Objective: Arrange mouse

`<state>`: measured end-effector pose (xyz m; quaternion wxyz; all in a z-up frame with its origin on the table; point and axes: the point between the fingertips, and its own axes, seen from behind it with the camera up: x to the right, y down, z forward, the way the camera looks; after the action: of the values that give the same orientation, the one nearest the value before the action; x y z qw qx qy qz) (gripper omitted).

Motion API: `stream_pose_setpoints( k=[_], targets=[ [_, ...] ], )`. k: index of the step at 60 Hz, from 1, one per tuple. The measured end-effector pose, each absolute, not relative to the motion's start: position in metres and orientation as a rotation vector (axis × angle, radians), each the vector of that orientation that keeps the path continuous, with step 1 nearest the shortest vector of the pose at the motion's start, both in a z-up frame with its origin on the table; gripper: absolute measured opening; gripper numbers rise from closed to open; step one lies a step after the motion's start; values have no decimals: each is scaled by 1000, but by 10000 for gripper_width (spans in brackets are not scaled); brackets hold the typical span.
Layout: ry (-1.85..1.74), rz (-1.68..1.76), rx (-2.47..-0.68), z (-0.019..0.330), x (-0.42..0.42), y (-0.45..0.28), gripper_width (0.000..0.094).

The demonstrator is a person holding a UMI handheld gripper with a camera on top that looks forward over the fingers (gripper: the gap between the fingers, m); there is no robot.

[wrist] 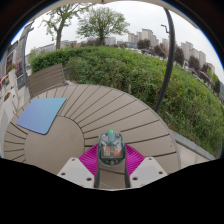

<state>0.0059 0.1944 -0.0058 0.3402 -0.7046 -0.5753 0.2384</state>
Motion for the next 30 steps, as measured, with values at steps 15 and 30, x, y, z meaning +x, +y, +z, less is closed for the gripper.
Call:
stream_pose_setpoints(
  k=[15, 30],
  targets=[
    [-1433, 805, -1770, 114, -76, 106, 343],
    [-1555, 857, -1732, 70, -177, -59, 342]
  ],
)
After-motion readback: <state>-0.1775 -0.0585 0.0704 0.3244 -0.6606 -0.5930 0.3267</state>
